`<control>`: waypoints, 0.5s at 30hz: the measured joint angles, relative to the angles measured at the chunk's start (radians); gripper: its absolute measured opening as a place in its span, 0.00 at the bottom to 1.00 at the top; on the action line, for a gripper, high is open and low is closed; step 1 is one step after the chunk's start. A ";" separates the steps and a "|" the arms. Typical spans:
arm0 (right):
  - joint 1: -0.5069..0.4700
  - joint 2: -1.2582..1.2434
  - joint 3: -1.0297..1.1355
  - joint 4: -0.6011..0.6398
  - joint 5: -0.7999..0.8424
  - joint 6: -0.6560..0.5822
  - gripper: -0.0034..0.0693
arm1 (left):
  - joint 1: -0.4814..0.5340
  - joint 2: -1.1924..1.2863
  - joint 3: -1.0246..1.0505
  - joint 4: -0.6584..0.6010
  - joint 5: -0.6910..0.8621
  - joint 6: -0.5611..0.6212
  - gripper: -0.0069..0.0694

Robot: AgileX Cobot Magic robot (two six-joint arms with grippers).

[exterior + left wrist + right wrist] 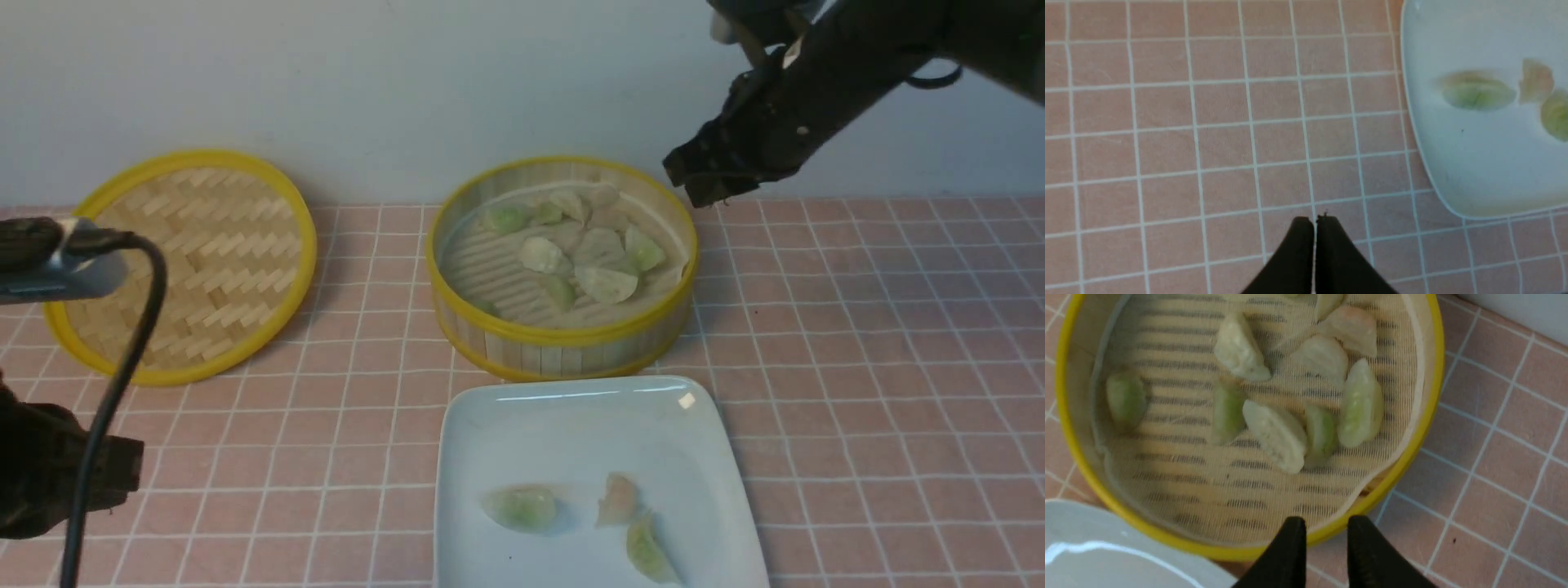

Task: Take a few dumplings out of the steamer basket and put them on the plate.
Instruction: Use the right arm to grab a dumpling from inside the steamer

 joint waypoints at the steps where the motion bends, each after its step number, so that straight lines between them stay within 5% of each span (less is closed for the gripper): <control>1: 0.000 0.042 -0.040 0.000 0.000 0.000 0.32 | 0.000 0.020 0.000 0.000 0.001 0.006 0.08; 8: 0.000 0.321 -0.298 0.000 -0.007 0.000 0.57 | -0.051 0.055 0.000 0.028 0.020 0.015 0.08; 15: 0.000 0.492 -0.463 -0.031 -0.007 0.005 0.62 | -0.092 0.055 0.000 0.031 0.028 0.007 0.08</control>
